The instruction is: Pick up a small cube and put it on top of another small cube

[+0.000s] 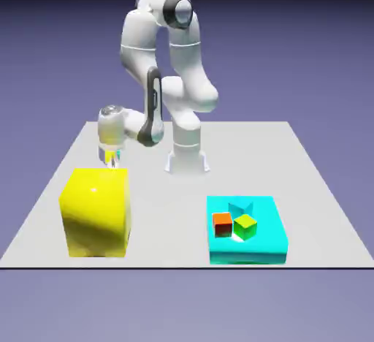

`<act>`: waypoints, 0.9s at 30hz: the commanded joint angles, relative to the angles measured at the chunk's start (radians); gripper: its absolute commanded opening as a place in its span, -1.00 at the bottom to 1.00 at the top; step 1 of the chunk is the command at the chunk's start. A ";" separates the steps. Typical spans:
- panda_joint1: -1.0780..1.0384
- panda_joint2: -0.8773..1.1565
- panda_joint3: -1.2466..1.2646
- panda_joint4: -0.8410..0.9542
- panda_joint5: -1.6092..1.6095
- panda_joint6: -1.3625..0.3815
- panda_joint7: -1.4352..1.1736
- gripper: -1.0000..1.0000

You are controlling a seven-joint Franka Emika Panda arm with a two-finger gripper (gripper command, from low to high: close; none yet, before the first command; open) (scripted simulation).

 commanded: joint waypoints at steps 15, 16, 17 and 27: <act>0.071 0.088 -0.173 0.181 -0.084 -0.067 -0.609 -1.00; 0.081 0.099 -0.181 0.201 -0.087 -0.071 -0.653 -1.00; 0.090 0.110 -0.189 0.221 -0.090 -0.075 -0.696 -1.00; 0.188 0.218 -0.270 0.422 -0.117 -0.115 -1.131 -1.00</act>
